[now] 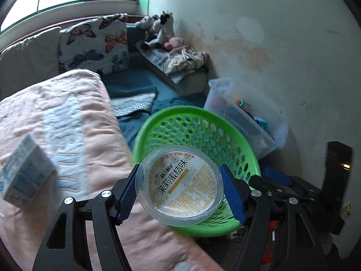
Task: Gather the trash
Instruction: 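Open the left tool over the green basket to drop the container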
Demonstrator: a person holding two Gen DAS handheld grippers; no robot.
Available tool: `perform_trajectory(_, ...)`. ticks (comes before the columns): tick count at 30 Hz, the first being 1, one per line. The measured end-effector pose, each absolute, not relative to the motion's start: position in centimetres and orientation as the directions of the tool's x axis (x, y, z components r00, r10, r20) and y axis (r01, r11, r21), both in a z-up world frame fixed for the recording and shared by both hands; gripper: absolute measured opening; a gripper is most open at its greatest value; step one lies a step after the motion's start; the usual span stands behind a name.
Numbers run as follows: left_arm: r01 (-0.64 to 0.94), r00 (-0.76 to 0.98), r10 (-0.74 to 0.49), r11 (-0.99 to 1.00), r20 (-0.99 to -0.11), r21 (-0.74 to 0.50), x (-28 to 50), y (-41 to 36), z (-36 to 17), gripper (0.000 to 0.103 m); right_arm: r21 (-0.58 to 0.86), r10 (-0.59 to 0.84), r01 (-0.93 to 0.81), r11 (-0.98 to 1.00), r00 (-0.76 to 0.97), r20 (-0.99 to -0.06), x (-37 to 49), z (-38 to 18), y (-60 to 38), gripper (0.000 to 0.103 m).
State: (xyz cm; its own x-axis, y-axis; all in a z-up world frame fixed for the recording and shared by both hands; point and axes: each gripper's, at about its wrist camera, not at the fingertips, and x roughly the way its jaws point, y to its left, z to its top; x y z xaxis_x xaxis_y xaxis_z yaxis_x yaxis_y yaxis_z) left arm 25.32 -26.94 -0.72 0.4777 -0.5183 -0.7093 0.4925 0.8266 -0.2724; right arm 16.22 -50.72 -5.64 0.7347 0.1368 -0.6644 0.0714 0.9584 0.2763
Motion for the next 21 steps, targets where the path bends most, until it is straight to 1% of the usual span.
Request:
perform_trajectory(6, 0.500, 0.430, -0.513, 0.821, -0.743, -0.277, 25.9, -29.6, -2.4, 0.068, 0.270, 0.118, 0.080, 0.959, 0.757, -0.643, 14.4, -5.3, -51.6, 0.077)
perform_trajectory(8, 0.500, 0.417, -0.511, 0.819, -0.751, -0.280, 26.0, -30.0, -2.9, 0.073, 0.280, 0.120, 0.084, 0.956, 0.759, -0.640, 13.9, -5.4, -51.9, 0.077)
perform_trajectory(9, 0.498, 0.417, -0.510, 0.821, -0.752, -0.281, 26.0, -30.1, -3.0, 0.078, 0.282, 0.119, 0.087, 0.955, 0.761, -0.638, 13.7, -5.4, -52.0, 0.077)
perform_trajectory(13, 0.505, 0.407, -0.532, 0.808, -0.742, -0.303, 25.7, -29.8, -3.2, 0.081, 0.296, 0.123, 0.095, 0.950, 0.761, -0.637, 13.5, -5.4, -52.3, 0.077)
perform_trajectory(17, 0.507, 0.428, -0.523, 0.814, -0.737, -0.283, 25.0, -28.6, -2.7, 0.081, 0.290, 0.131, 0.078, 0.954, 0.760, -0.636, 13.4, -5.0, -51.6, 0.077)
perform_trajectory(21, 0.482, 0.474, -0.495, 0.838, -0.728, -0.255, 24.4, -26.0, -1.7, 0.081, 0.300, 0.179, 0.026, 0.953, 0.753, -0.633, 13.9, -4.3, -49.9, 0.078)
